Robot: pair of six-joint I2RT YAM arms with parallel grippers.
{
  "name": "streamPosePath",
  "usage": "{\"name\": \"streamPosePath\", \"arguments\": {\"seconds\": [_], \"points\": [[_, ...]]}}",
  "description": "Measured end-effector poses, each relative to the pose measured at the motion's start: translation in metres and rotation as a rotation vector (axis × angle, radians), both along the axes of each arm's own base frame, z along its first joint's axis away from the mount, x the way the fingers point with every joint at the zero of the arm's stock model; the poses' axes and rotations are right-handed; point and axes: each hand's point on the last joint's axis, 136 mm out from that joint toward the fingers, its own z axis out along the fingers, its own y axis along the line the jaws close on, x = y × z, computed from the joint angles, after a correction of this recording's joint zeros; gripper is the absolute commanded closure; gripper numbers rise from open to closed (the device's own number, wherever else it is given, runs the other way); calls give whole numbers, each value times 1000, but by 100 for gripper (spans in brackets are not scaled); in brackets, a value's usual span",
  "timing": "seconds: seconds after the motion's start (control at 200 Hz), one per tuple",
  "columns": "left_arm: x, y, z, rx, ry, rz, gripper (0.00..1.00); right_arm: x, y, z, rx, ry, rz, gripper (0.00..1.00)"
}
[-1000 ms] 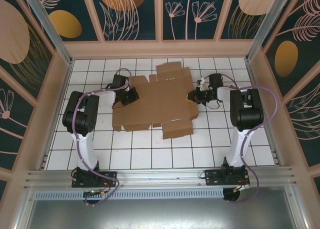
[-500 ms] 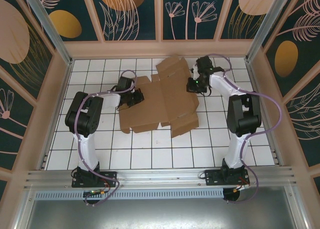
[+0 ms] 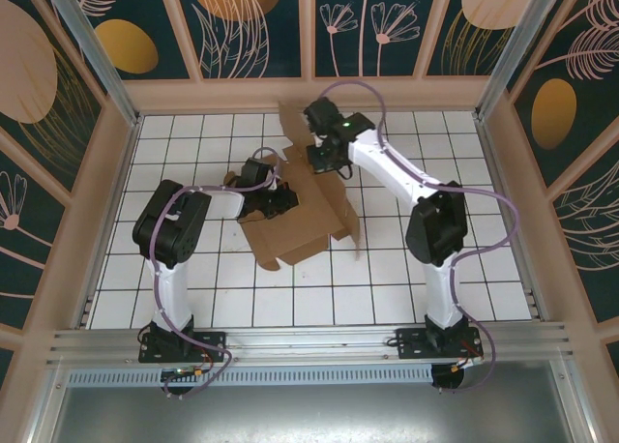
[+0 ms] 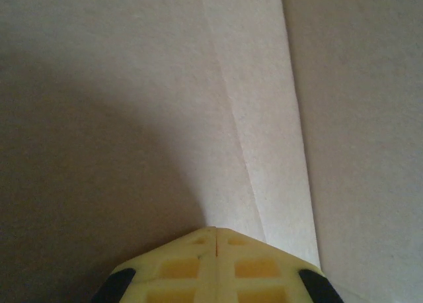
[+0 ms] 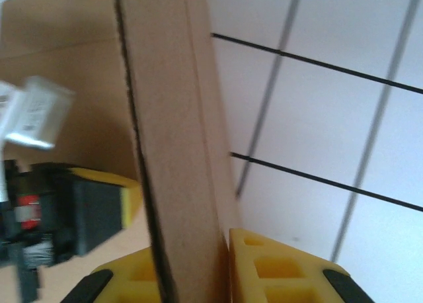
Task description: Fold the paper box
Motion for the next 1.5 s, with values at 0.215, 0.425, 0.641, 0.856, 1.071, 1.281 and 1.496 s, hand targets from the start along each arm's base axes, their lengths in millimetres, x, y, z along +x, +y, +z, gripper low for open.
{"name": "streamPosePath", "arguments": {"seconds": [0.215, 0.425, 0.641, 0.856, 1.071, 1.281, 1.496], "points": [[-2, -2, 0, -16, 6, -3, 100, -22, 44, -19, -20, 28, 91, 78], [-2, -1, -1, -10, 7, -2, 100, -12, 28, -12, -14, 24, 60, 75], [-1, 0, -1, 11, 5, -3, 100, 23, -33, 3, -41, -11, -46, 75], [-1, 1, -2, 34, -1, -4, 100, 37, -67, -9, -116, -25, -83, 78], [-1, 2, -2, 45, 0, -4, 100, 40, -77, -11, -220, -69, -72, 75], [0, 4, -3, 68, -2, -6, 100, 41, -87, -17, -282, -84, -65, 72], [-1, 4, -3, 77, -1, -9, 100, 43, -96, -26, -357, -107, -71, 74]]}}
